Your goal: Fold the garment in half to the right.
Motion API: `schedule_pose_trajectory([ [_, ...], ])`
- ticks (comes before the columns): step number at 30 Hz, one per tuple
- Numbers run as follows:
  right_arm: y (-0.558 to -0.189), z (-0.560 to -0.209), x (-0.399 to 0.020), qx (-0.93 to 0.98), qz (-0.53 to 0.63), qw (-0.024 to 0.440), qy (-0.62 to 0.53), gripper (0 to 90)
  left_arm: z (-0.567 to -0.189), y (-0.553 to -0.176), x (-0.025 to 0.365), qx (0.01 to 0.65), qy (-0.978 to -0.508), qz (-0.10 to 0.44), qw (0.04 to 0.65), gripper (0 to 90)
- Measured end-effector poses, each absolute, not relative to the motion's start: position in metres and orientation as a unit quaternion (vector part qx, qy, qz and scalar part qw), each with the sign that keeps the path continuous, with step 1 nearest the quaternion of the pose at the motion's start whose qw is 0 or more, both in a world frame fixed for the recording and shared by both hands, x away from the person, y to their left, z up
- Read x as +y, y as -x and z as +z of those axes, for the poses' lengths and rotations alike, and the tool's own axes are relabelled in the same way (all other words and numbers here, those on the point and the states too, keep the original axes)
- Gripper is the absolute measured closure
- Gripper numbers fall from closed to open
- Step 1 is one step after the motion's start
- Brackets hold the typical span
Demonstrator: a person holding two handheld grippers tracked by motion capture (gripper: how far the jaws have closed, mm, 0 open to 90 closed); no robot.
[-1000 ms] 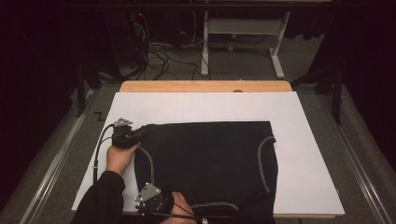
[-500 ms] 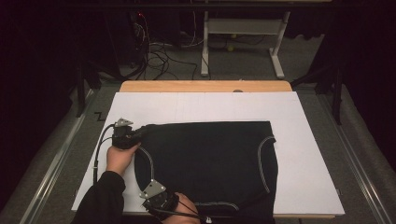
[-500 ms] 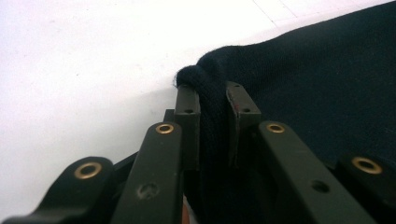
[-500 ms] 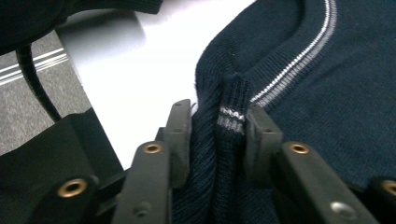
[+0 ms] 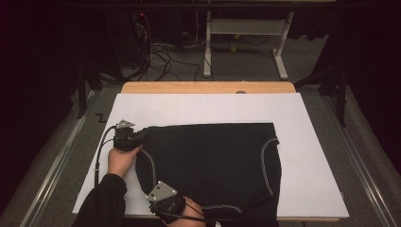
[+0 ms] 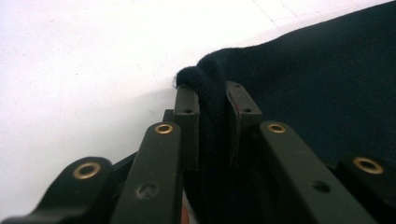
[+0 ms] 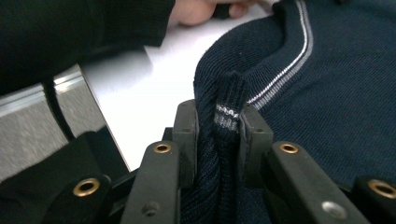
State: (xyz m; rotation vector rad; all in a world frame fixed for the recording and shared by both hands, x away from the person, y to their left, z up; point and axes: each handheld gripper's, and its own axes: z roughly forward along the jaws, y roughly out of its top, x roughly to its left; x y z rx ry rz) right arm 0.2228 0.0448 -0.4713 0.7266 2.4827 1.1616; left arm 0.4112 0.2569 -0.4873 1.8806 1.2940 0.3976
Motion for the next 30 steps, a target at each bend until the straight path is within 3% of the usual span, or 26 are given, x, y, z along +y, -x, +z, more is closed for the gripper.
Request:
schedule_pose_trajectory([
  [9, -0.222, -0.466, 0.037, 0.857, 0.423, 0.169, -0.240, 74.0, -0.485, -0.413, 0.261, 0.533, -0.728, 0.141, 0.406, 73.4],
  [30, -0.221, -0.437, 0.020, 0.831, 0.472, 0.179, -0.235, 74.7, -0.454, -0.405, 0.251, 0.533, -0.700, 0.178, 0.440, 77.6],
])
